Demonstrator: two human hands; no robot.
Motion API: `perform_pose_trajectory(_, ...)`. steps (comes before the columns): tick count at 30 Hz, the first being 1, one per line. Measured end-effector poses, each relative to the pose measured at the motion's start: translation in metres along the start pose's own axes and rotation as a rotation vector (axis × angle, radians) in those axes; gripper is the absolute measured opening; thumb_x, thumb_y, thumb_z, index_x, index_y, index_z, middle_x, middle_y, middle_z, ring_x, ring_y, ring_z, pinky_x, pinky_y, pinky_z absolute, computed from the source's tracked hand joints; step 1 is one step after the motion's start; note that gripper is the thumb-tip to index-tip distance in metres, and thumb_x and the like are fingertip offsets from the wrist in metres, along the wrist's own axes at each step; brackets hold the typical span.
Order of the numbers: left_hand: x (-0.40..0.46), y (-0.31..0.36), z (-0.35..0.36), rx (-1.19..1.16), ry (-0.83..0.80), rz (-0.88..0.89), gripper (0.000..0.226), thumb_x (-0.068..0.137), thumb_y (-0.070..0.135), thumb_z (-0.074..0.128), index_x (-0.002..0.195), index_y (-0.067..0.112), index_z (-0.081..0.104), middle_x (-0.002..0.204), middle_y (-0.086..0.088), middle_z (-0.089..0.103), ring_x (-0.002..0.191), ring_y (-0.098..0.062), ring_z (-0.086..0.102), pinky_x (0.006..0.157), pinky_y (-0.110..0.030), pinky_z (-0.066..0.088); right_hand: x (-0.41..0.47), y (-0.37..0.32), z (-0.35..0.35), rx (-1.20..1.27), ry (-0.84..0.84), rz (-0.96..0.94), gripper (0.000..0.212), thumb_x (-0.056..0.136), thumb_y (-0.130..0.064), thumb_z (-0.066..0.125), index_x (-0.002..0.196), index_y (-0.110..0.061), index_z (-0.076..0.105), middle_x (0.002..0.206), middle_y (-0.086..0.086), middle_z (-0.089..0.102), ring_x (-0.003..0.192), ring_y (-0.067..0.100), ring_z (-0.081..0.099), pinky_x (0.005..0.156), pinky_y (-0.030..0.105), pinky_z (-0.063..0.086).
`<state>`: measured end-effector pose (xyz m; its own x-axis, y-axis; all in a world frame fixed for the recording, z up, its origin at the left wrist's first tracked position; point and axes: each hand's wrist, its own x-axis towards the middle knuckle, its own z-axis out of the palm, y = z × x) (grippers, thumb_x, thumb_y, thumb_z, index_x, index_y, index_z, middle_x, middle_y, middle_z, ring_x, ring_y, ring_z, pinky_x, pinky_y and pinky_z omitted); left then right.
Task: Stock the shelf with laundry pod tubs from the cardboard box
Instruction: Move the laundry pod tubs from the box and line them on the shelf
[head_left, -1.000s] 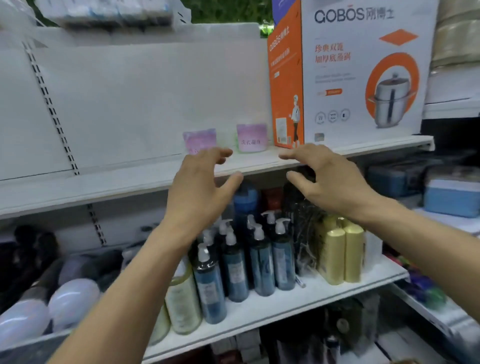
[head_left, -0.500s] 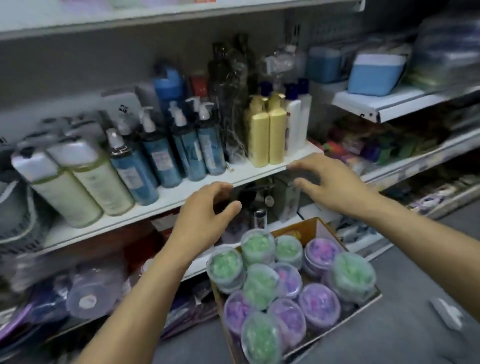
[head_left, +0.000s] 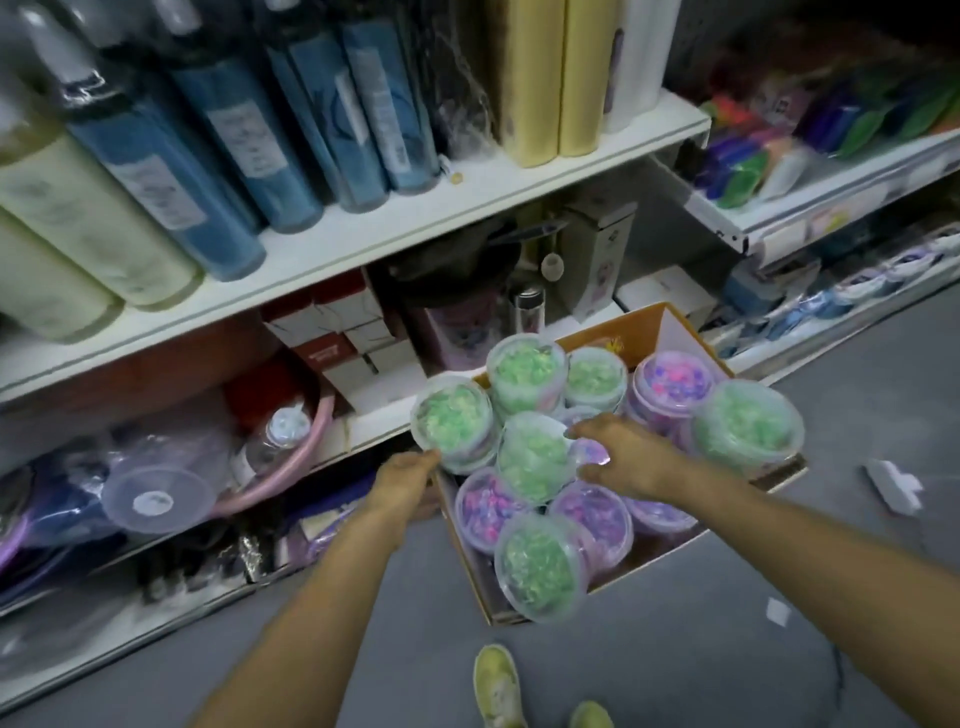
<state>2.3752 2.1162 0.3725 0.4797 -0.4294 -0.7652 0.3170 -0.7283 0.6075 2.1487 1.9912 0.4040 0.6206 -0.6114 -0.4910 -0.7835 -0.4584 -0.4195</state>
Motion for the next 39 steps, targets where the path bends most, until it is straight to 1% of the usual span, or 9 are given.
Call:
perform_pose_trajectory(9,0.044,0.001,0.013,-0.246,0.062,-0.090,0.041,0.096,0.032,0.054,0.125,0.003,0.052,0.114,-0.013,0.060,0.078,-0.023,0.062,0.070,-0.034,0.055,0.054,-0.029,0.062,-0.359,0.200,0.034,0.064,0.082,-0.055,0.058,0.130,-0.016,0.041,0.128,0.005,0.050,0.122,0.025,0.043,0.090,0.039,0.042)
perform_pose_trajectory(13,0.048,0.007,0.016,-0.316,0.028,-0.071,0.033,0.089,0.020,0.066,0.115,0.001,0.056,0.102,-0.007,0.060,0.077,-0.021,0.061,0.098,-0.041,0.047,0.054,-0.031,0.060,-0.383,0.244,0.006,0.047,0.088,-0.043,0.058,0.120,-0.011,0.045,0.121,0.006,0.051,0.116,0.025,0.049,0.076,0.036,0.046)
perform_pose_trajectory(15,0.043,0.011,0.013,-0.282,0.020,-0.050,0.020,0.087,0.024,0.068,0.095,0.009,0.059,0.092,-0.001,0.061,0.075,-0.018,0.061,0.101,-0.041,0.045,0.049,-0.027,0.053,-0.321,0.289,0.008,0.040,0.090,-0.039,0.056,0.118,-0.013,0.047,0.118,0.005,0.053,0.114,0.024,0.050,0.072,0.035,0.044)
perform_pose_trajectory(20,0.008,0.009,-0.005,-0.282,0.086,-0.011,0.019,0.085,0.026,0.068,0.087,0.010,0.058,0.099,-0.014,0.067,0.086,-0.033,0.066,0.064,-0.037,0.054,0.024,-0.009,0.018,0.004,0.412,0.049,0.031,0.089,-0.029,0.061,0.116,-0.014,0.058,0.117,0.006,0.061,0.109,0.027,0.057,0.084,0.041,0.051)
perform_pose_trajectory(24,-0.039,-0.001,-0.028,-0.377,0.067,0.048,0.014,0.087,0.025,0.067,0.087,0.013,0.059,0.089,-0.005,0.064,0.084,-0.031,0.067,0.069,-0.040,0.055,-0.006,-0.011,-0.017,0.448,0.465,0.054,0.035,0.086,-0.022,0.068,0.119,-0.011,0.061,0.112,0.005,0.064,0.101,0.022,0.059,0.093,0.037,0.048)
perform_pose_trajectory(28,-0.093,0.003,-0.051,-0.453,0.040,0.175,0.030,0.084,0.031,0.069,0.111,0.020,0.062,0.112,-0.004,0.064,0.097,-0.031,0.065,0.095,-0.048,0.050,-0.036,-0.032,-0.056,0.627,0.519,-0.069,0.025,0.083,-0.010,0.070,0.108,-0.009,0.065,0.094,0.007,0.061,0.088,0.020,0.056,0.074,0.028,0.049)
perform_pose_trajectory(32,-0.150,0.019,-0.071,-0.519,0.024,0.295,0.047,0.084,0.033,0.069,0.126,0.017,0.056,0.121,-0.005,0.062,0.092,-0.026,0.066,0.092,-0.044,0.052,-0.066,-0.063,-0.092,0.737,0.528,-0.194,0.025,0.082,-0.006,0.070,0.105,-0.010,0.065,0.095,0.015,0.061,0.083,0.022,0.058,0.074,0.046,0.057)
perform_pose_trajectory(35,-0.191,0.037,-0.086,-0.527,0.046,0.354,0.031,0.085,0.033,0.068,0.105,0.011,0.060,0.107,-0.008,0.063,0.085,-0.025,0.065,0.088,-0.045,0.053,-0.093,-0.092,-0.121,0.697,0.566,-0.313,0.021,0.081,-0.004,0.071,0.098,-0.014,0.065,0.090,0.013,0.065,0.076,0.016,0.060,0.071,0.035,0.056)
perform_pose_trajectory(39,-0.235,0.058,-0.116,-0.574,0.043,0.446,0.054,0.080,0.039,0.071,0.120,0.006,0.056,0.120,-0.017,0.057,0.096,-0.031,0.064,0.080,-0.041,0.056,-0.126,-0.126,-0.157,0.617,0.598,-0.429,0.027,0.081,-0.009,0.071,0.108,-0.008,0.065,0.099,0.014,0.067,0.083,0.015,0.063,0.063,0.020,0.055)
